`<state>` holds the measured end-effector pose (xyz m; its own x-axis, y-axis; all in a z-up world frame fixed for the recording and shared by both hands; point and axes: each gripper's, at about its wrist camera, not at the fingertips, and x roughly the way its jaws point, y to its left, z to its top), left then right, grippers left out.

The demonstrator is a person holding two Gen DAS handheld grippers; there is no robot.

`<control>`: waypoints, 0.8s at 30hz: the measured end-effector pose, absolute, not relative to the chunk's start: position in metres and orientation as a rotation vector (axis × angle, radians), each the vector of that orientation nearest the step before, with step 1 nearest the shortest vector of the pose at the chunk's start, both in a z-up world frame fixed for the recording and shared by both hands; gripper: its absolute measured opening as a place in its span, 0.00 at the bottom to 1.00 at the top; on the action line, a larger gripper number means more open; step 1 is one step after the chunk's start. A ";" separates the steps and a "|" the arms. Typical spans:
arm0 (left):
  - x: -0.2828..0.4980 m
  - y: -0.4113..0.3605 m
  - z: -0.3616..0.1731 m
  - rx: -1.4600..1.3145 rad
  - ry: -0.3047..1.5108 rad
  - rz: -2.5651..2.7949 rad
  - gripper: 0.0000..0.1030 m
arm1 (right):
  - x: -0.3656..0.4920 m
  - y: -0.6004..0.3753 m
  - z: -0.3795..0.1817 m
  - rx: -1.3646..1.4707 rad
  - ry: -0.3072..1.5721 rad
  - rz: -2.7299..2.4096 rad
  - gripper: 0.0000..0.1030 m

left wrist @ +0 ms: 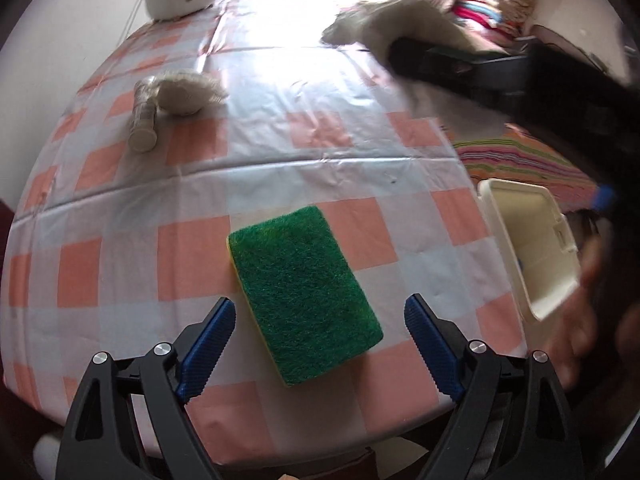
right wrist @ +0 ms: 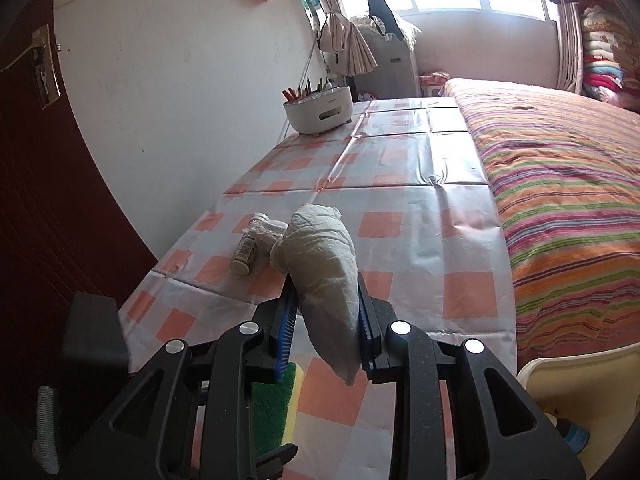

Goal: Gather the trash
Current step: 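Grasp the green-and-yellow sponge with the left tool while the right tool holds the tissue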

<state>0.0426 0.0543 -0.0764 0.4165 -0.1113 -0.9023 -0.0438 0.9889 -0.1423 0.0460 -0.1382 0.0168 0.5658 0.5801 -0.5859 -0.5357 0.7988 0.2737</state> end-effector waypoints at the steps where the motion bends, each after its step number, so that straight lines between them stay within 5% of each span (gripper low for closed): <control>1: 0.044 0.052 -0.080 -0.163 1.158 -0.028 0.82 | 0.045 -0.142 0.018 0.075 0.710 0.656 0.26; 11: 0.044 0.065 -0.094 -0.163 1.160 0.025 0.82 | 0.038 -0.172 0.022 0.114 0.683 0.625 0.27; 15: 0.036 0.056 -0.100 -0.031 1.154 -0.073 0.93 | 0.040 -0.179 0.019 0.121 0.686 0.605 0.28; 24: 0.030 0.057 -0.102 0.070 1.103 -0.070 0.90 | 0.043 -0.171 0.011 0.122 0.697 0.588 0.28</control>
<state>0.0301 0.0570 -0.1024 0.4496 -0.0213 -0.8930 0.0911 0.9956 0.0221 0.0426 -0.1708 0.0109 0.6126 0.5478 -0.5697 -0.4689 0.8322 0.2960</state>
